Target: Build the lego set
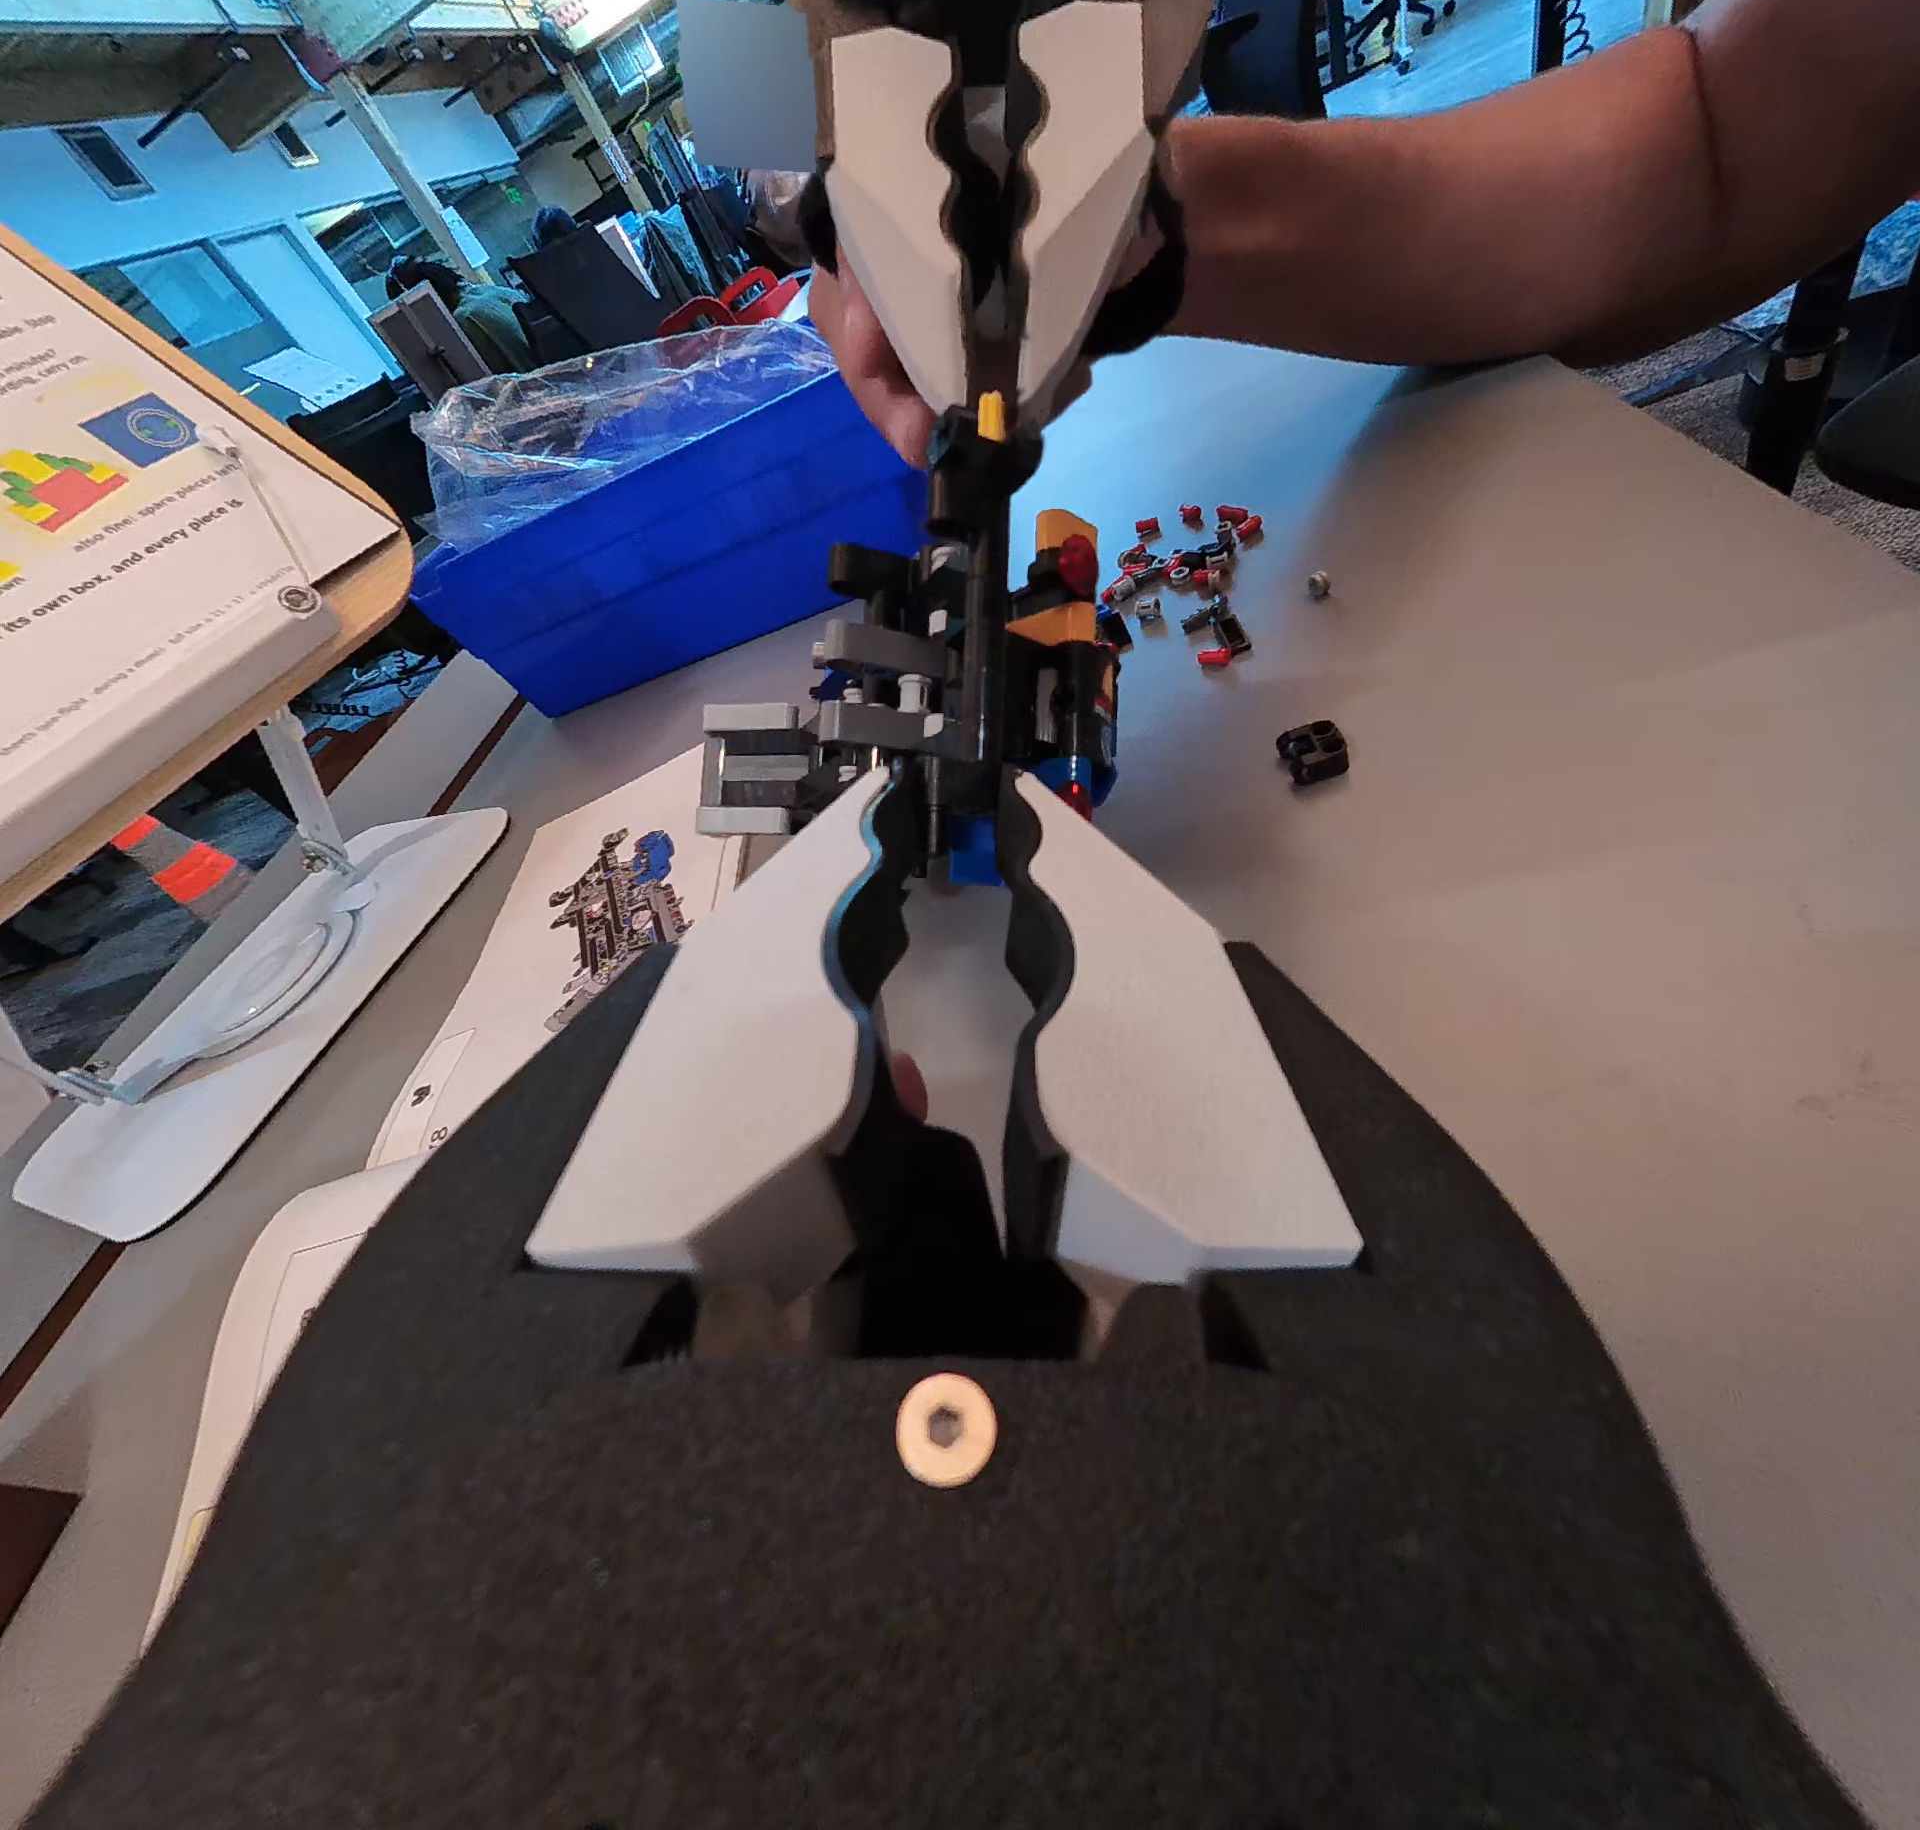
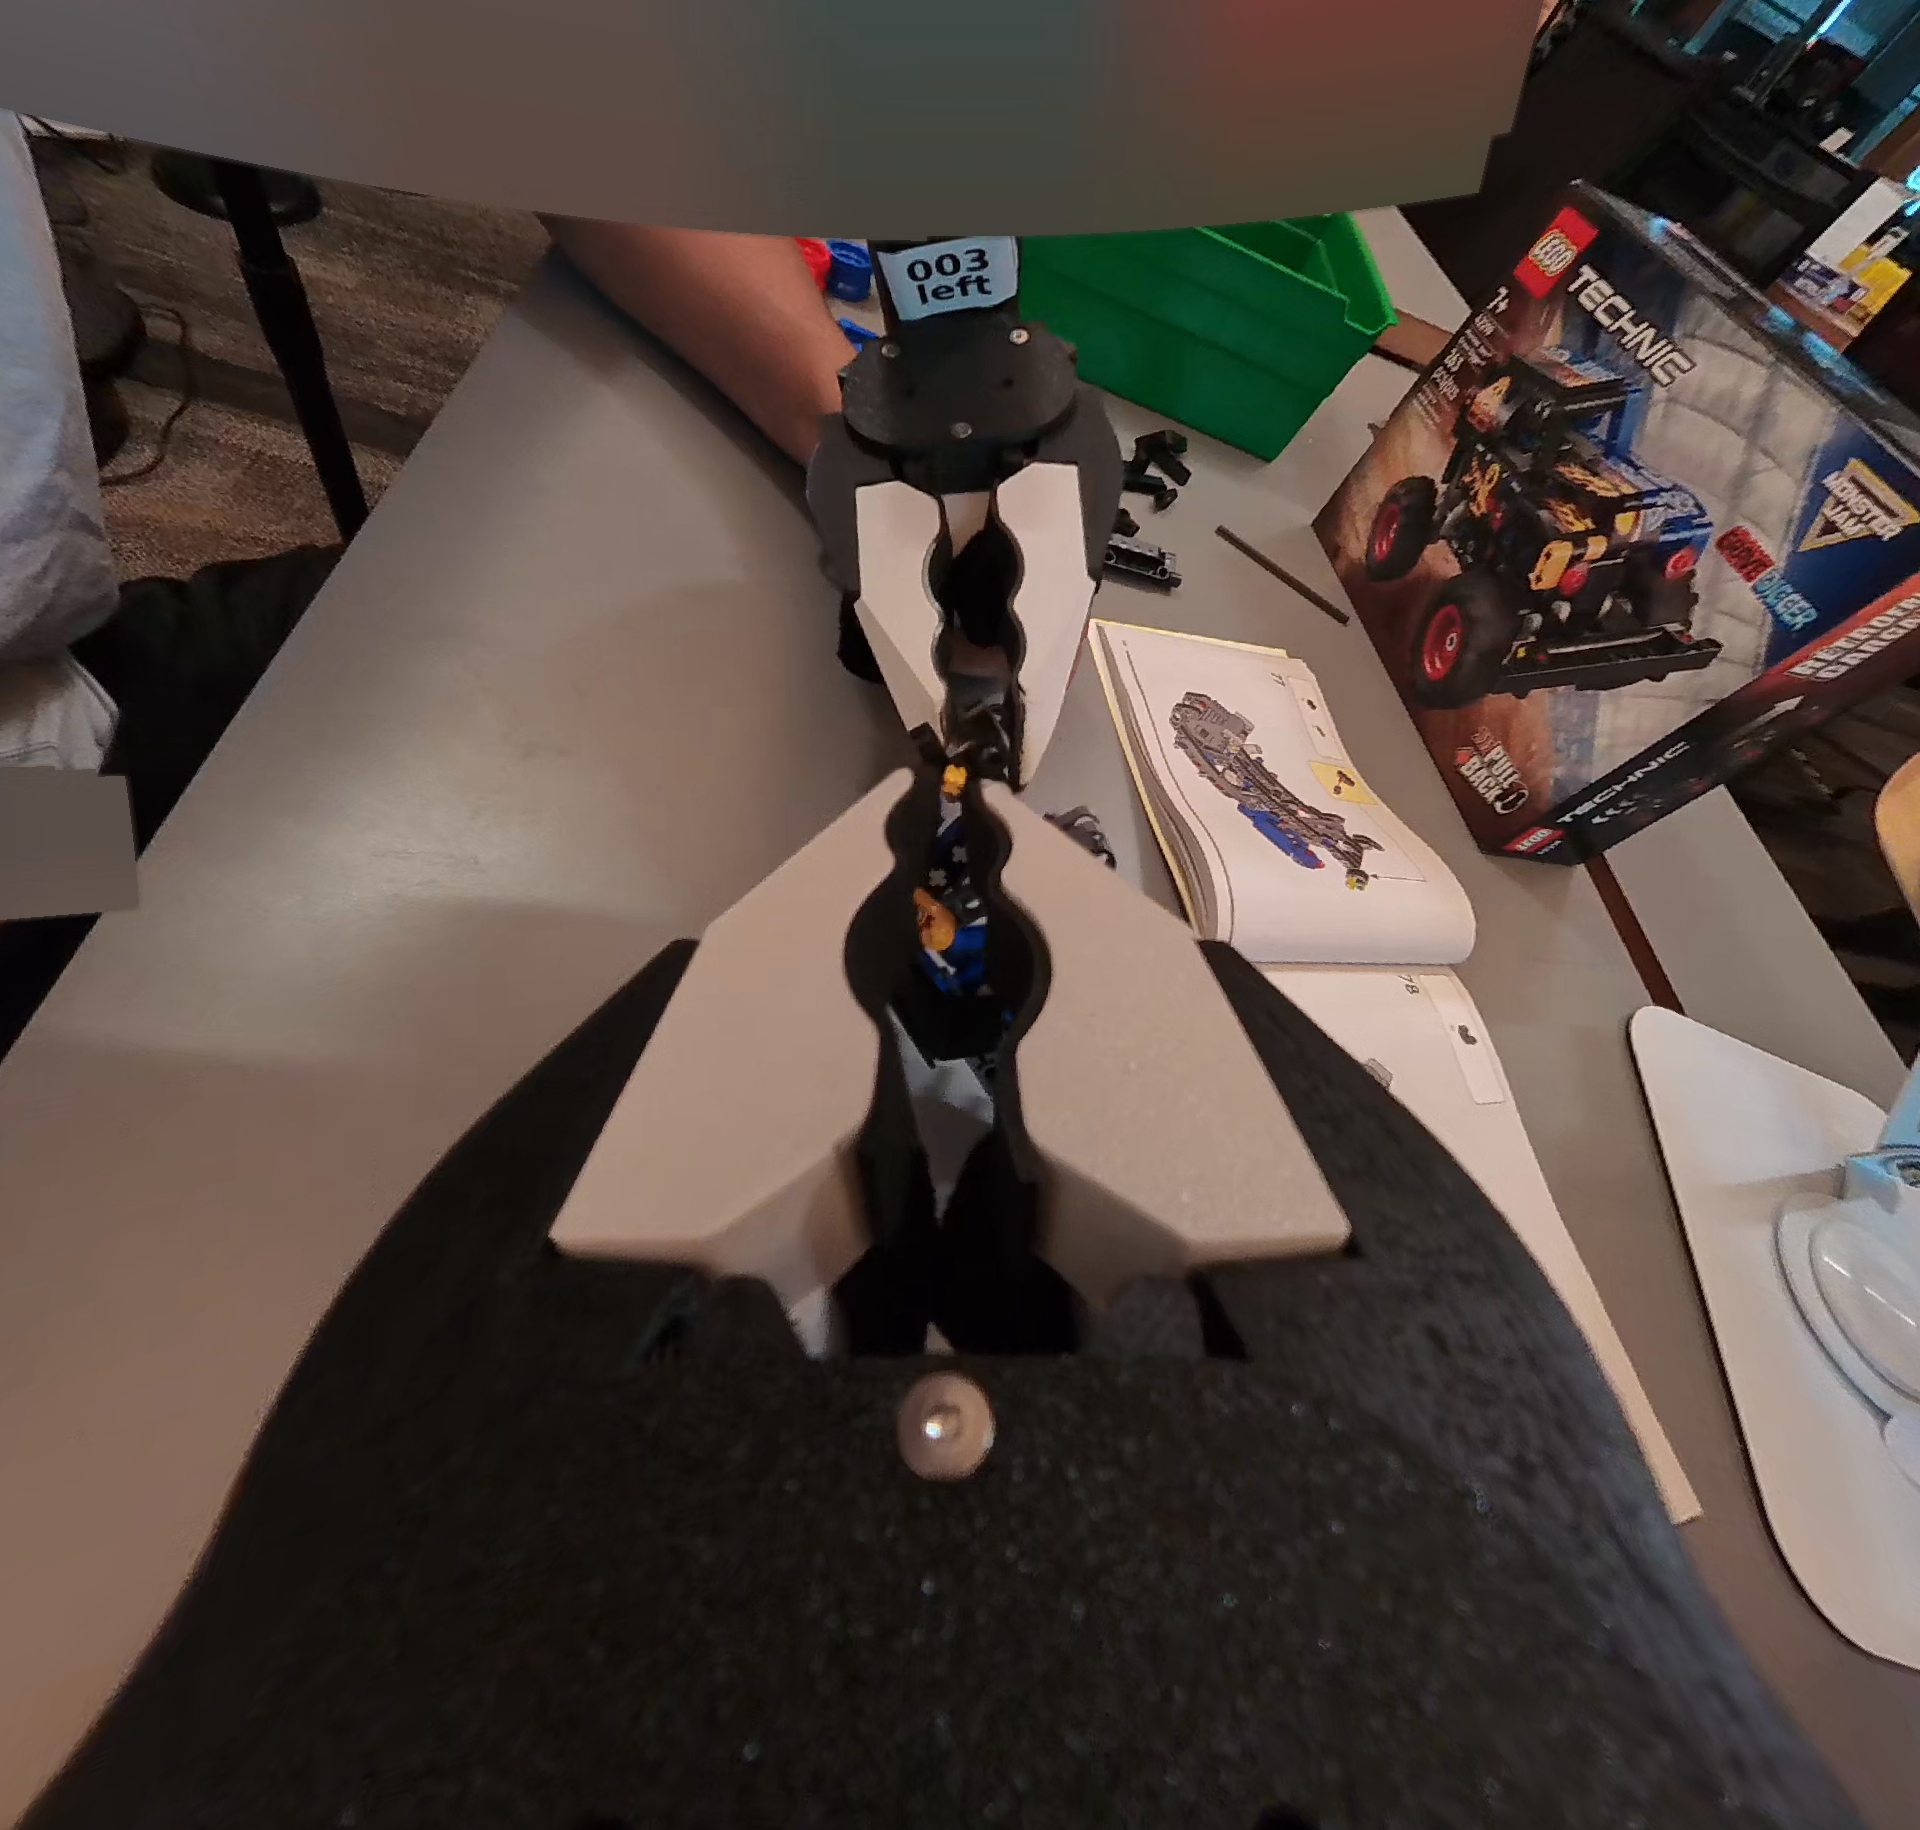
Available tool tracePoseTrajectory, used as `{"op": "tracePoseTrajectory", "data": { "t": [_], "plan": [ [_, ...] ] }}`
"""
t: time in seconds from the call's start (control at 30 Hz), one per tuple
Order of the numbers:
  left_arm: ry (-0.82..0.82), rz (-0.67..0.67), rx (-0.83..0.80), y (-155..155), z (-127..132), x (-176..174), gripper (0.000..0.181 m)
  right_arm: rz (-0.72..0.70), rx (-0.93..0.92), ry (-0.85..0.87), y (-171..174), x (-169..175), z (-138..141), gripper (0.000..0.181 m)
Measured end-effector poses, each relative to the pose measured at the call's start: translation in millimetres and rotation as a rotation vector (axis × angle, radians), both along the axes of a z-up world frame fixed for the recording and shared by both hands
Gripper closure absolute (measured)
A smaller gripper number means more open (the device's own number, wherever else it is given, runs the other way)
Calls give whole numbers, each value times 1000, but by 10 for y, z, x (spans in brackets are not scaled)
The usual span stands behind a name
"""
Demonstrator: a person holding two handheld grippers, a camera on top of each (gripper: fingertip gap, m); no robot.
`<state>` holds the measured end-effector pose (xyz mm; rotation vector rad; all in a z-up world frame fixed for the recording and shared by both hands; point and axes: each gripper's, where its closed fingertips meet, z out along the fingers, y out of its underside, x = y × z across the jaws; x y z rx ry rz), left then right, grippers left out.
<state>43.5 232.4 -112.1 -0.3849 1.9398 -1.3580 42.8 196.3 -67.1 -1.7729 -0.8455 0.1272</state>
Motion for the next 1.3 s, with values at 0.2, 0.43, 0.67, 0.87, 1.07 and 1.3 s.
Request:
{"op": "tracePoseTrajectory", "data": {
  "t": [0.2,0.43,0.67,0.87,1.07,1.3],
  "plan": [
    [1,0,7,-4,-8,-1,170,0,-8,-1,3,-4,-7,178],
    [-16,3,32,-17,-29,-13,170,-7,-44,-52,-15,-3,-53,180],
    [-23,12,63,-27,-63,-12,170,-19,-68,-90,-28,0,-94,180],
    [-23,11,82,-38,-86,-14,170,-30,-77,-112,-29,-8,-104,180],
    [-22,16,90,-39,-98,-10,170,-33,-87,-125,-34,-16,-118,180],
    [-22,16,101,-45,-113,-13,170,-35,-96,-136,-42,-22,-134,180]
  ]
}}
